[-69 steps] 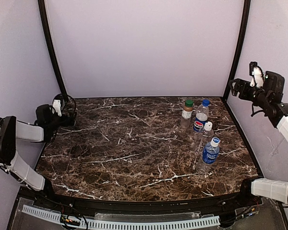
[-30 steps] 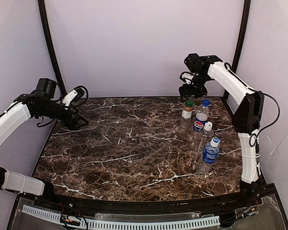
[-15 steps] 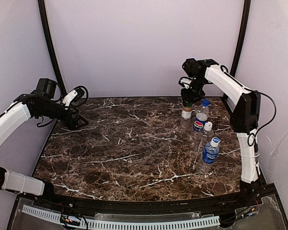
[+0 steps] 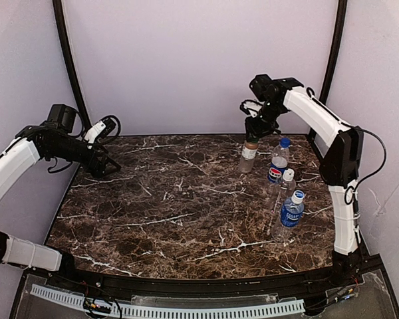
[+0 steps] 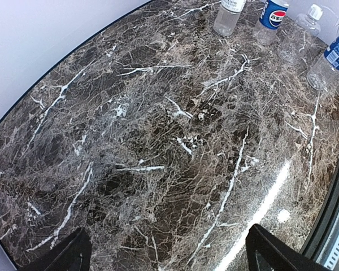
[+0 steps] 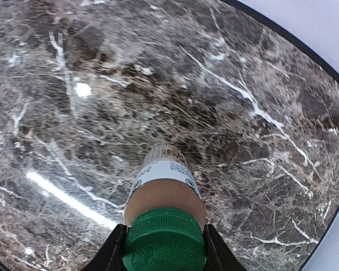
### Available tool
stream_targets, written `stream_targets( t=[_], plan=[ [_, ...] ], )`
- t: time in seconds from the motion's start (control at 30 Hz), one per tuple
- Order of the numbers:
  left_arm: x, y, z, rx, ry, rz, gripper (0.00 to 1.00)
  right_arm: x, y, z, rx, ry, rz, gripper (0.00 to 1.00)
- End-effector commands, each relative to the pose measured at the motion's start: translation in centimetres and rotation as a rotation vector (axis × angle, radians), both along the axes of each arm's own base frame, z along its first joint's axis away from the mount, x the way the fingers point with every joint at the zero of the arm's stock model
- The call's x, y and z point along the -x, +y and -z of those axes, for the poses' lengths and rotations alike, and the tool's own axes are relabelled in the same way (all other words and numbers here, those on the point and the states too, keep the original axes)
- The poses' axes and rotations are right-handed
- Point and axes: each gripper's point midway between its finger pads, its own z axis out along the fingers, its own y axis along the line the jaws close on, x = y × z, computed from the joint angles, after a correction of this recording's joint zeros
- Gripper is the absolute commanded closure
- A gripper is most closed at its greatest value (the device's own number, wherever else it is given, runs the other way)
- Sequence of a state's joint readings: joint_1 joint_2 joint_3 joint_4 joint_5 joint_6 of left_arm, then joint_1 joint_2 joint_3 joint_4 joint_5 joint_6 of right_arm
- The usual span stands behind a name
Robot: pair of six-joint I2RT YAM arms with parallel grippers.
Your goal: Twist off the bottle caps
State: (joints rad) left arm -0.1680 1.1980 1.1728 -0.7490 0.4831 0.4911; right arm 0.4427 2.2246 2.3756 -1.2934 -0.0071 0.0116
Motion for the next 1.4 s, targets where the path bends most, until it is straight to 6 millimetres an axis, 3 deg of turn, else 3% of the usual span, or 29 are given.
stream_targets(
  t=[0.0, 0.13, 0.23, 0.37, 0.5, 0.53, 0.57, 0.73, 0.93, 1.13, 1.33, 1.37],
  plan=[
    [1.8, -0.3, -3.1, -0.004, -0.045, 0.059, 0.05, 3.4, 6.5, -11.5, -0.225, -0.261, -0.187, 1.0],
    [3.4, -0.7, -6.4, -0.046, -0.136, 0.123, 0.08, 8.8, 10.5, -18.4, -0.465, -0.359, -0.287, 1.0],
    [4.6, -1.1, -8.9, -0.114, -0.217, 0.17, 0.12, 14.3, 14.4, -21.7, -0.666, -0.39, -0.397, 1.0],
    [6.5, -2.3, -11.0, -0.179, -0.364, 0.291, 0.13, 19.2, 18.0, -23.4, -0.832, -0.359, -0.46, 1.0],
    [9.5, -5.1, -12.3, -0.224, -0.549, 0.458, 0.04, 22.4, 21.1, -23.8, -0.888, -0.335, -0.506, 1.0],
    [8.9, -5.2, -12.5, -0.255, -0.573, 0.437, 0.03, 23.0, 21.8, -23.9, -0.894, -0.328, -0.517, 1.0],
    [9.5, -6.3, -12.4, -0.251, -0.579, 0.466, 0.03, 23.5, 22.5, -23.7, -0.897, -0.316, -0.526, 1.0],
    [8.3, -9.0, -11.9, -0.259, -0.602, 0.466, 0.02, 25.8, 25.2, -23.5, -0.916, -0.27, -0.587, 1.0],
    [7.5, -9.8, -9.4, -0.289, -0.555, 0.475, 0.05, 27.3, 26.1, -24.0, -0.951, -0.249, -0.633, 1.0],
    [7.0, -10.6, -10.7, -0.223, -0.565, 0.439, 0.2, 27.3, 26.3, -23.7, -0.955, -0.25, -0.635, 1.0],
    [7.8, -11.1, -11.2, -0.17, -0.545, 0.459, 0.44, 27.1, 26.4, -23.3, -0.949, -0.248, -0.627, 0.99],
    [7.9, -11.0, -11.2, -0.167, -0.547, 0.458, 0.47, 27.0, 26.2, -23.3, -0.948, -0.251, -0.619, 0.81]
  ],
)
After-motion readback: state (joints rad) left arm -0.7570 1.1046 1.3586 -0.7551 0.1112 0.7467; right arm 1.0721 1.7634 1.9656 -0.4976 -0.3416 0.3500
